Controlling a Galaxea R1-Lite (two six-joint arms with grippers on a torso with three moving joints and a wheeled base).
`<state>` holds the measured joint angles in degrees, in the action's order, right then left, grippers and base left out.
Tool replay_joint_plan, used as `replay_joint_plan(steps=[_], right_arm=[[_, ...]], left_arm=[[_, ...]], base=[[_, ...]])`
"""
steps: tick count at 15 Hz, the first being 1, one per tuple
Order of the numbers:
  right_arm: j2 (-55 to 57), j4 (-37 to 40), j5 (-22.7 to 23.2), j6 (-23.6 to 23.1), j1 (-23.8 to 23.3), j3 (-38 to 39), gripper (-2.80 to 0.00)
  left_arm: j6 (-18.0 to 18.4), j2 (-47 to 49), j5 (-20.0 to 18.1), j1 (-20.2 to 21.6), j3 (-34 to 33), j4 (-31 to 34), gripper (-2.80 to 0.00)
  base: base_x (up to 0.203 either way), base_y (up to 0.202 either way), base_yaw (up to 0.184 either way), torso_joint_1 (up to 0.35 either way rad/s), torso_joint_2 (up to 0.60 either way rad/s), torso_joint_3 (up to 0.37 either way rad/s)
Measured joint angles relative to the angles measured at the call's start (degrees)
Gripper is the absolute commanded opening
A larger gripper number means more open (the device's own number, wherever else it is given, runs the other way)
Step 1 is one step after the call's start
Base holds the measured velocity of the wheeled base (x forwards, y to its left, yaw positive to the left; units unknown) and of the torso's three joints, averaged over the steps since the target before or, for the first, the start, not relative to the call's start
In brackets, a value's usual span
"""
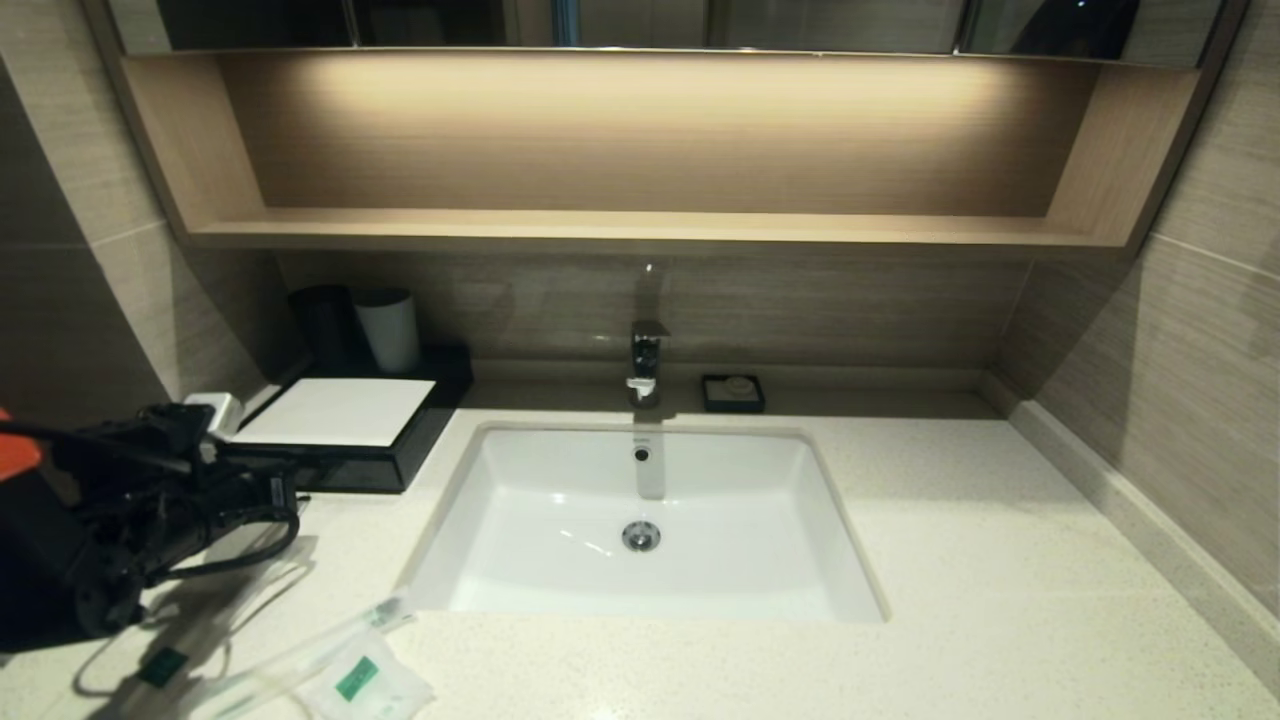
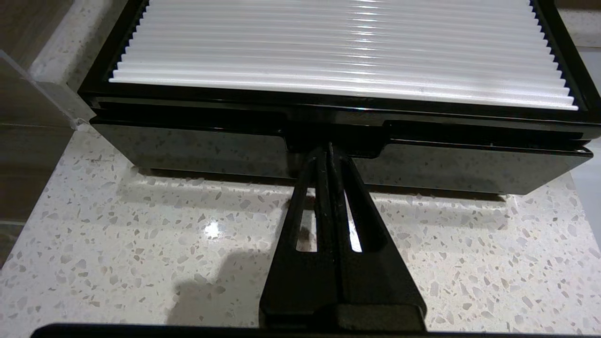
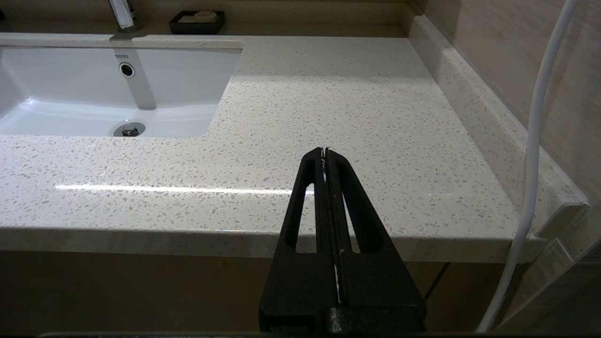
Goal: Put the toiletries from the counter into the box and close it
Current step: Open the drawer
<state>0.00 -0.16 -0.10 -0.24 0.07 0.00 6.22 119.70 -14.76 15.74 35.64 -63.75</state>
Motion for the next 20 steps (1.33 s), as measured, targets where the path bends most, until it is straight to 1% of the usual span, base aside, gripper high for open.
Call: replay_joint_plan(steps=[6, 12, 20], right_arm=[[0.0, 0.0, 0.0, 0.0, 0.0, 0.0, -2.8], [0.0, 0.0, 0.0, 0.0, 0.0, 0.0, -2.8], [0.0, 0.0, 0.0, 0.0, 0.0, 0.0, -2.8]], left_arm=[[-0.1, 0.9, 0.0, -0.3, 1.7, 0.3, -2.8], [-0.3, 1.3, 0.1, -1.4, 2.0, 0.2, -2.8], [-0.3, 1.6, 0.1, -1.6, 2.2, 0.1, -2.8]], base=[[0.0, 0.0, 0.0, 0.0, 0.0, 0.0], [0.0, 0.0, 0.0, 0.0, 0.0, 0.0], [0.0, 0.0, 0.0, 0.0, 0.0, 0.0]])
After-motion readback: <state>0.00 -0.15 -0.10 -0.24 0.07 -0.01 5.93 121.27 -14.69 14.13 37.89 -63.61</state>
